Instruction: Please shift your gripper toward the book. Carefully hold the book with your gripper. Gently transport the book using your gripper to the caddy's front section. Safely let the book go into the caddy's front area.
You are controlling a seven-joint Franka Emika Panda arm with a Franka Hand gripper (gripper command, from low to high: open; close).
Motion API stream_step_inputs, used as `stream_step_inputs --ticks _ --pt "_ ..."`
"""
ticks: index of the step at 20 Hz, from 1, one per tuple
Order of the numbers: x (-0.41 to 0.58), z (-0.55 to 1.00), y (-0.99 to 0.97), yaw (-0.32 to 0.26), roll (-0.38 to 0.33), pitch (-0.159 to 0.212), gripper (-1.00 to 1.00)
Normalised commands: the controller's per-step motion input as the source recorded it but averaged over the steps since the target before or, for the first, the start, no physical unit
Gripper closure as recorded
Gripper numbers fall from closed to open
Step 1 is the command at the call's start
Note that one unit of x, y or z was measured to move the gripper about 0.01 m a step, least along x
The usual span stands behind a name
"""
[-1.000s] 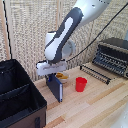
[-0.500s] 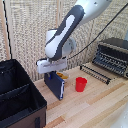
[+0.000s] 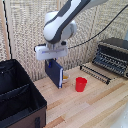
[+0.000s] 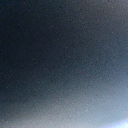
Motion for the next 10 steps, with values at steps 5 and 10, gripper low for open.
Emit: stream_step_inputs --ticks 5,10 --pt "0.087 0.94 0.08 -0.237 -0.077 0.015 1.00" --pt "-0.030 0.79 0.20 -0.281 -0.021 -0.045 1.00"
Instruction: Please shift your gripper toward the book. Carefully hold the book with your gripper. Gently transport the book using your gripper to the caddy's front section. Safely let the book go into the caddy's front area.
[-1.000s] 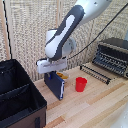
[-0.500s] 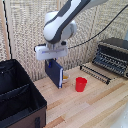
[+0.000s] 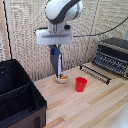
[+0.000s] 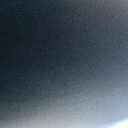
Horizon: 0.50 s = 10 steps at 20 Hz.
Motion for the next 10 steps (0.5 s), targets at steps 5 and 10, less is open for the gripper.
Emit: stream_step_inputs --ticks 5,10 --pt "-0.153 0.64 0.22 -0.244 -0.003 -0.009 1.00" --pt "-0.189 0.56 0.25 -0.222 0.000 0.000 1.00"
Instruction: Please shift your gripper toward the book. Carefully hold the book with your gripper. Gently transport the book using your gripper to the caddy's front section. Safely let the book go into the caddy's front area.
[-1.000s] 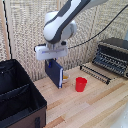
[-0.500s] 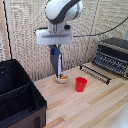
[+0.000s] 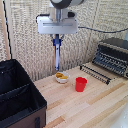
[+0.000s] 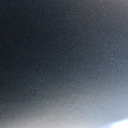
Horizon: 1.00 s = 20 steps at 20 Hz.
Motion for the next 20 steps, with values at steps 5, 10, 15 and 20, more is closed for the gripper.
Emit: stream_step_inputs --ticks 5,10,15,20 --pt "-0.169 0.54 0.25 -0.230 0.000 0.000 1.00" --pt "-0.057 0.39 0.41 -0.224 0.006 -0.003 1.00" --pt "-0.049 0.15 0.63 -0.164 0.000 0.000 1.00" --pt "-0.126 0.06 0.73 -0.110 0.000 0.009 1.00"
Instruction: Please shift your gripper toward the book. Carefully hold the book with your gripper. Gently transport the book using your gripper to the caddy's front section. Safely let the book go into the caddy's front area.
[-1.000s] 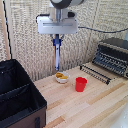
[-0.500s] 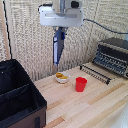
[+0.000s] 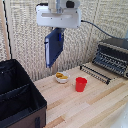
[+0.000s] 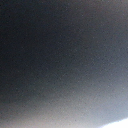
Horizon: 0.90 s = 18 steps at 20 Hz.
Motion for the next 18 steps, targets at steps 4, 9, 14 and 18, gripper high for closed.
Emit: stream_step_inputs --ticks 4,9,14,18 --pt "-0.134 0.05 0.74 -0.103 0.000 0.015 1.00" --pt "-0.098 0.12 0.71 -0.117 0.001 0.004 1.00" --pt "-0.050 0.43 0.53 -0.143 0.066 0.000 1.00" --pt "-0.056 0.51 0.47 -0.148 0.087 0.000 1.00"
